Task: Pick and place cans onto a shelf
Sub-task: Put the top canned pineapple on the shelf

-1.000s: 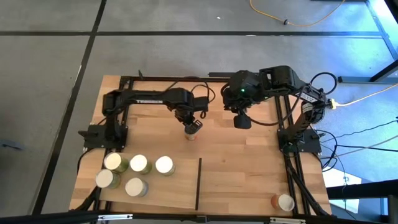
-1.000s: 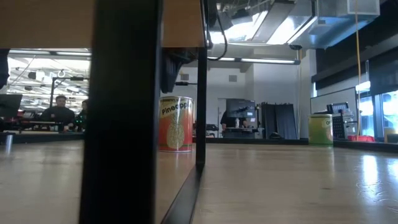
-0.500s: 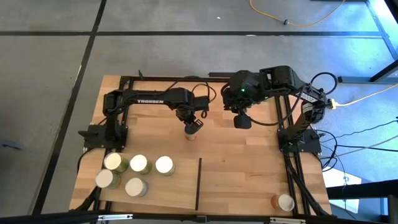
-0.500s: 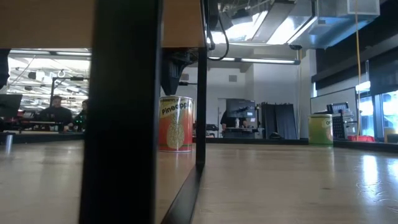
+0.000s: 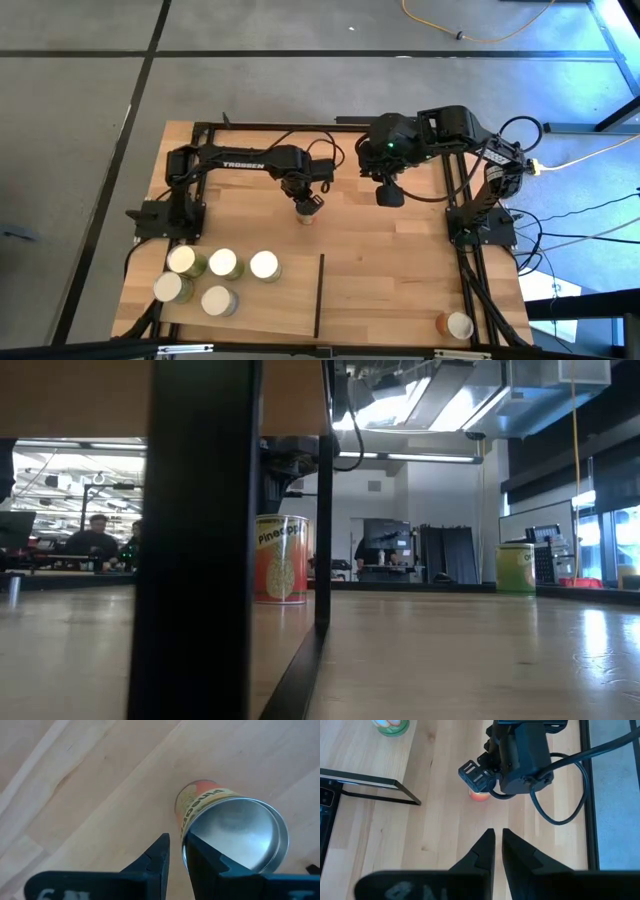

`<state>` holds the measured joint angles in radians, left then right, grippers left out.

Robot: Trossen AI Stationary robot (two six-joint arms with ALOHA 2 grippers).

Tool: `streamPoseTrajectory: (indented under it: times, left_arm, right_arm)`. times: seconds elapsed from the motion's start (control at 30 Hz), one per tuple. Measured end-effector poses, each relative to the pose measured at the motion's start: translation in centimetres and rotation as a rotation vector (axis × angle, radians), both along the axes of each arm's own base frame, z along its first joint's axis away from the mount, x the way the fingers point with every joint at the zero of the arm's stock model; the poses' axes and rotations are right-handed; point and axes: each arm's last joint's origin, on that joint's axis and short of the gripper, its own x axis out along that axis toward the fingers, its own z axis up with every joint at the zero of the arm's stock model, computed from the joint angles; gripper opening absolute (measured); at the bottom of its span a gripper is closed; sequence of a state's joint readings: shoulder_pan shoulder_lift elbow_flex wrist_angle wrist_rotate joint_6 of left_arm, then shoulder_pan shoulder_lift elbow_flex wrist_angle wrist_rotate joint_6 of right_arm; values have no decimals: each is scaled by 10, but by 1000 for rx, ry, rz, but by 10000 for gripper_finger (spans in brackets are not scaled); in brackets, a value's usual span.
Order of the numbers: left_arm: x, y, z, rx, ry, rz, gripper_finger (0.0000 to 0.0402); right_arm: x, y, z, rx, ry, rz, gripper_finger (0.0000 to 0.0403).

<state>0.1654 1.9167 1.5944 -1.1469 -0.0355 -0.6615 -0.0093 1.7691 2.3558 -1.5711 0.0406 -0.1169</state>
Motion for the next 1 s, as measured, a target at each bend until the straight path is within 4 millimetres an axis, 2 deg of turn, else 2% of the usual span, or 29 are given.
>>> streamPoseTrajectory:
  times: [0.43, 0.67, 1.0]
  left_arm:
    - [4, 1, -3, 11, -20, -69, 53]
    - [4, 4, -4, 6, -21, -71, 7]
    - [4, 4, -1, 16, -24, -117, 1]
  right_arm:
    - [0, 0, 0, -1, 0, 0, 36]
    - [0, 0, 0, 0, 0, 0, 36]
    - [0, 0, 0, -1, 0, 0, 36]
